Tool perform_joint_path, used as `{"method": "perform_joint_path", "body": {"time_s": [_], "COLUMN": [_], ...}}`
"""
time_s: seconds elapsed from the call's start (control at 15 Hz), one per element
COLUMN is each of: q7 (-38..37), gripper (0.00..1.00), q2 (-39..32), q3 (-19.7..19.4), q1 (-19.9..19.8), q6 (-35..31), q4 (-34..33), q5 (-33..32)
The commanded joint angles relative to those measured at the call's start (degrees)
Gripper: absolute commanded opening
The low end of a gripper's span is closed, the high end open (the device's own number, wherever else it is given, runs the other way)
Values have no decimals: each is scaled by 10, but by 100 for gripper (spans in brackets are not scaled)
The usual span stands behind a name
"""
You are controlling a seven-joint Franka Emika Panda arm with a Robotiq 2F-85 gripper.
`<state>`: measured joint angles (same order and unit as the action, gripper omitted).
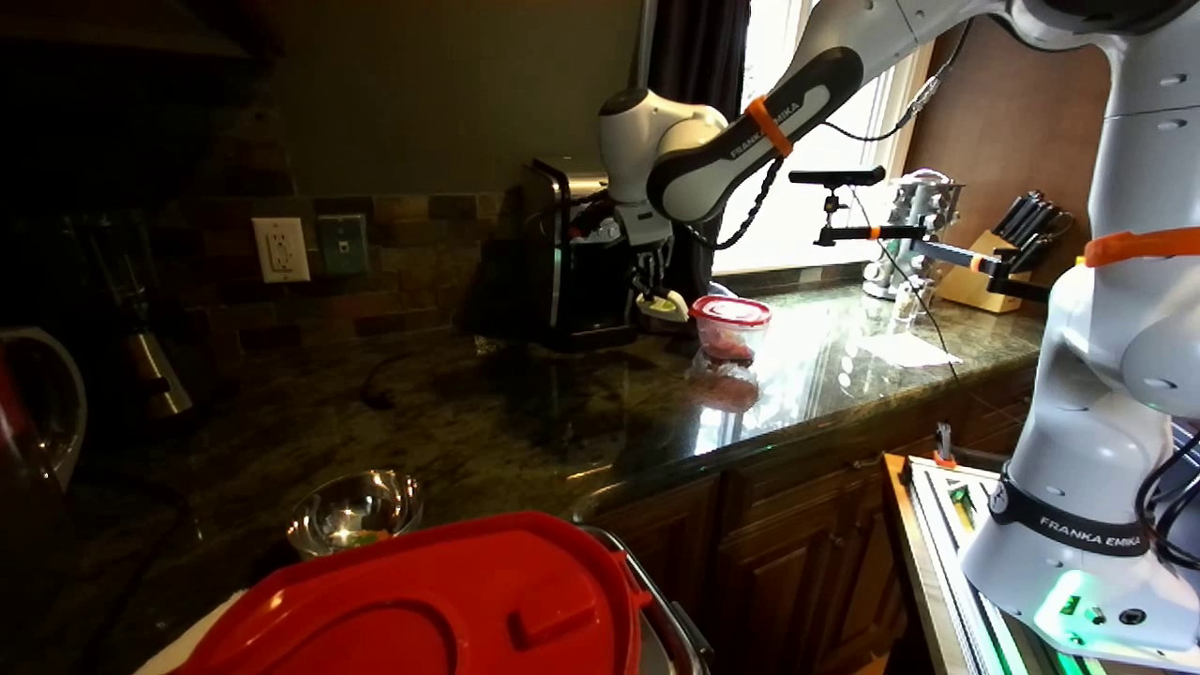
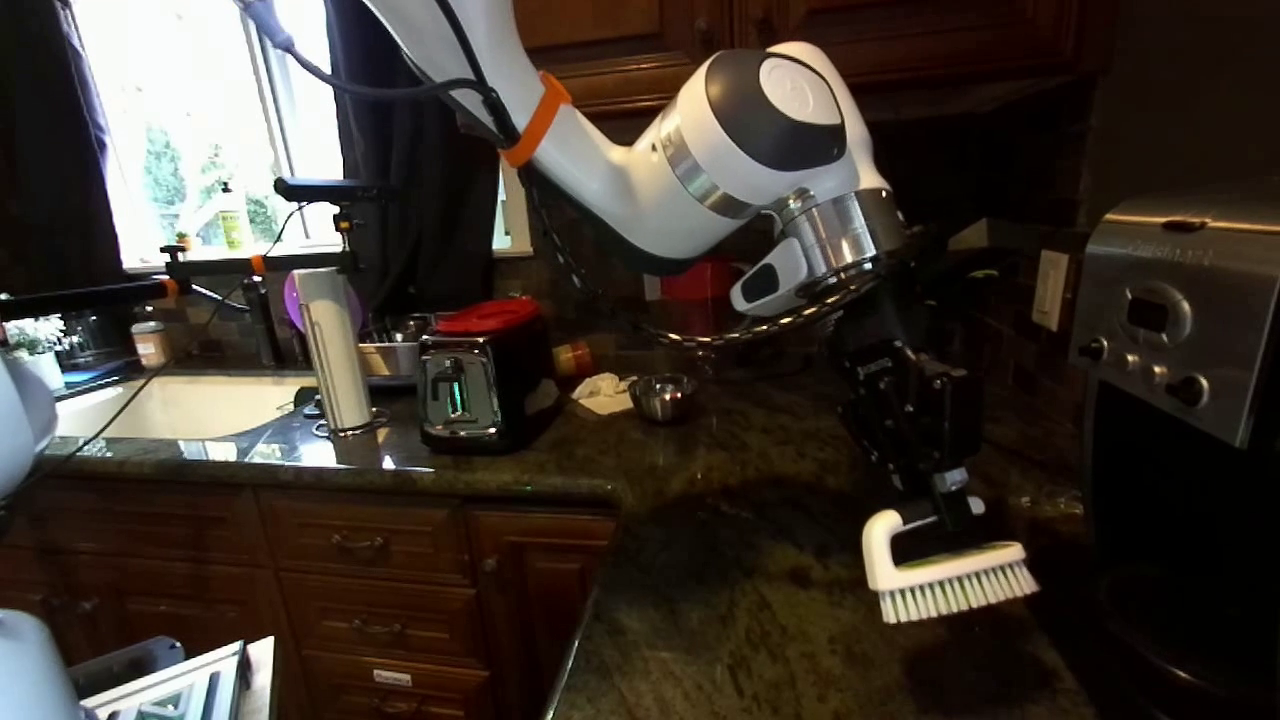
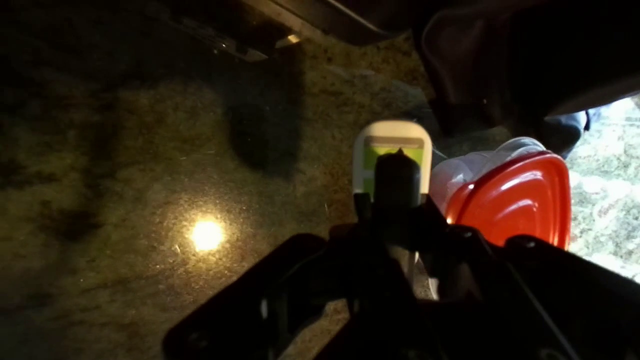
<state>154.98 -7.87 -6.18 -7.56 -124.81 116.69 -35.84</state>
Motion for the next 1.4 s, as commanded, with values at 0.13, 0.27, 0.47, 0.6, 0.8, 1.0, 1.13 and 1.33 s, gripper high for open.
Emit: {"method": "perform_joint_path", "body": {"time_s": [0.13,0.27,0.47,0.6,0.8,1.0,1.13,1.33], "q7": [34,32,16,4,0,-14,-25,-34], "gripper": [6,6,6,6,6,6,6,6], "q2": [-100,-123,-152,-167,-185,-204,-207,-201], "q3": [13,14,9,4,3,9,20,35], "q1": [-1,-1,-2,-3,-8,-12,-11,-9], "q6": [-7,12,18,20,21,19,25,22], "q4": [-73,-92,-116,-127,-141,-152,-155,-163], "q5": [31,28,18,16,22,48,93,150]}}
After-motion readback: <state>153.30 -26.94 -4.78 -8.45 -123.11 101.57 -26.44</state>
